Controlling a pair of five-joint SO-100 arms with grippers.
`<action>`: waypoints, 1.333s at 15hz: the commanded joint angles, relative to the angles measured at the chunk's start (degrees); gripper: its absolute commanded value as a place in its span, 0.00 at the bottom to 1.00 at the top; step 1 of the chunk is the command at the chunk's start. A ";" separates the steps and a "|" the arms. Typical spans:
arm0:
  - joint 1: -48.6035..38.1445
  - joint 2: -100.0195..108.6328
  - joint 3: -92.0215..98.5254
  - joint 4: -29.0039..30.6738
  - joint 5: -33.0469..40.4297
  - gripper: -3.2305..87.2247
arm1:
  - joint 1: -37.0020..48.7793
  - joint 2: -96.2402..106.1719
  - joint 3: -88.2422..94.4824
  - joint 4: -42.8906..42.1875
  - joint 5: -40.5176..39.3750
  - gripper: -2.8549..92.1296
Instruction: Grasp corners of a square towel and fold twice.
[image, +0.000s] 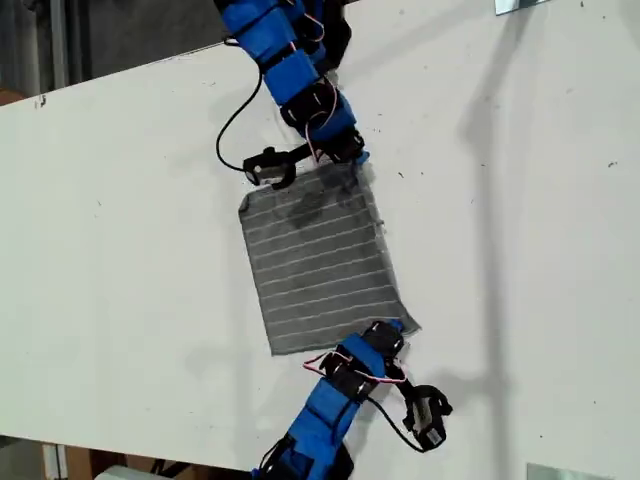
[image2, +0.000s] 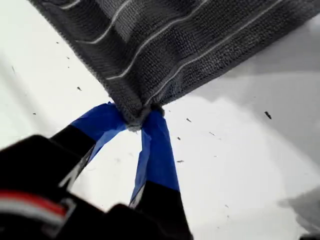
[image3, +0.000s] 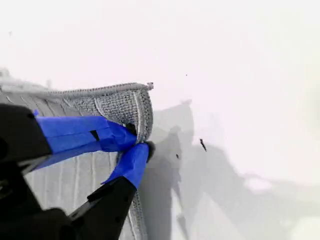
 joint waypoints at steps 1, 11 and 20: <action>-3.96 3.96 -11.69 4.57 9.05 0.03 | 3.34 10.11 -4.31 5.27 -2.90 0.03; -24.96 39.64 13.18 12.30 12.13 0.03 | 33.49 12.04 -17.05 4.31 -27.33 0.03; -38.94 72.77 50.27 5.63 8.53 0.03 | 49.31 -34.89 -59.68 7.12 -38.50 0.03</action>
